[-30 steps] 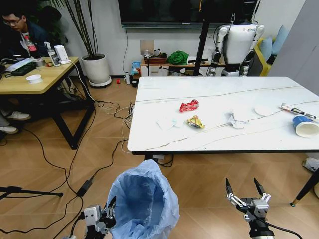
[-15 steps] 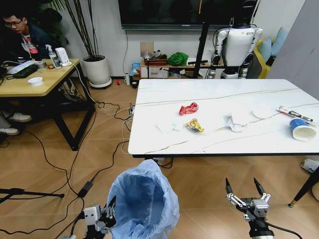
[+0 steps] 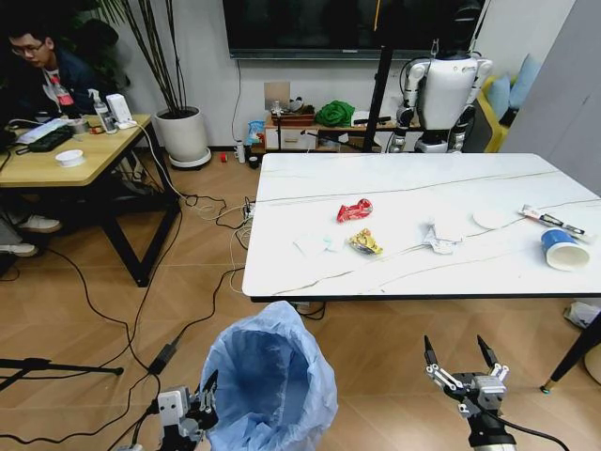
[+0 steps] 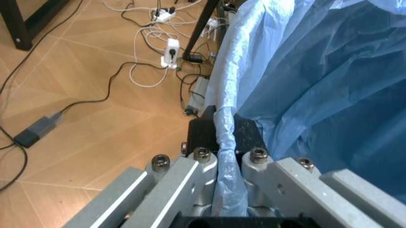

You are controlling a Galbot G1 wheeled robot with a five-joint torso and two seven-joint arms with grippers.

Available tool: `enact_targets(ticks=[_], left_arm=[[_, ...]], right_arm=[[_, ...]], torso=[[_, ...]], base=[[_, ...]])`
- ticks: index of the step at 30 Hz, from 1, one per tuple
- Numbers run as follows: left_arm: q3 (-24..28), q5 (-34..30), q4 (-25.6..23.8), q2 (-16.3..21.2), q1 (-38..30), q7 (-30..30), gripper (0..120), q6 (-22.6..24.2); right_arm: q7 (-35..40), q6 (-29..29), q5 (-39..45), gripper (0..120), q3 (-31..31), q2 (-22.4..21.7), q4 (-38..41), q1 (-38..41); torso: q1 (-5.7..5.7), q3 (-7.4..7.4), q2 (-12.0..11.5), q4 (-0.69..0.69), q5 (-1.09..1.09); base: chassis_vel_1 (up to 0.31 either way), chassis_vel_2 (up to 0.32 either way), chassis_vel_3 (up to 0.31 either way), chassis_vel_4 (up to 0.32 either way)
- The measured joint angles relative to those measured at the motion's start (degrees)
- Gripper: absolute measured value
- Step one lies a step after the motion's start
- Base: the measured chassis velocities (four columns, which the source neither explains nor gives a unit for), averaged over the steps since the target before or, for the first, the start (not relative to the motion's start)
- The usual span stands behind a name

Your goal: Pick up the trash bin and place the trash from the table into it.

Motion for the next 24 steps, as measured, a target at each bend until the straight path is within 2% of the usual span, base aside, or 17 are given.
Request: enact_targets(ticks=[13,24], left_arm=[[0.1,0.1,-0.1,-0.1,0.0,-0.6,0,-0.1],[0.2,0.2,0.0,0.0,-0.1,-1.5,0,-0.7]], right_arm=[[0.0,0.1,0.0,100,0.0,0.0,0.0,-0.1],[0.0,0.2,-0.1,100,-0.1,0.1,0.0,-0.2]], torso=[[1.58,1.9,3.5,0.0,0.0],[3.44,4.13,7.6,0.0,0.0]], base=[[0.0,0.0,0.0,0.0],[0.0,0.0,0.0,0.0]])
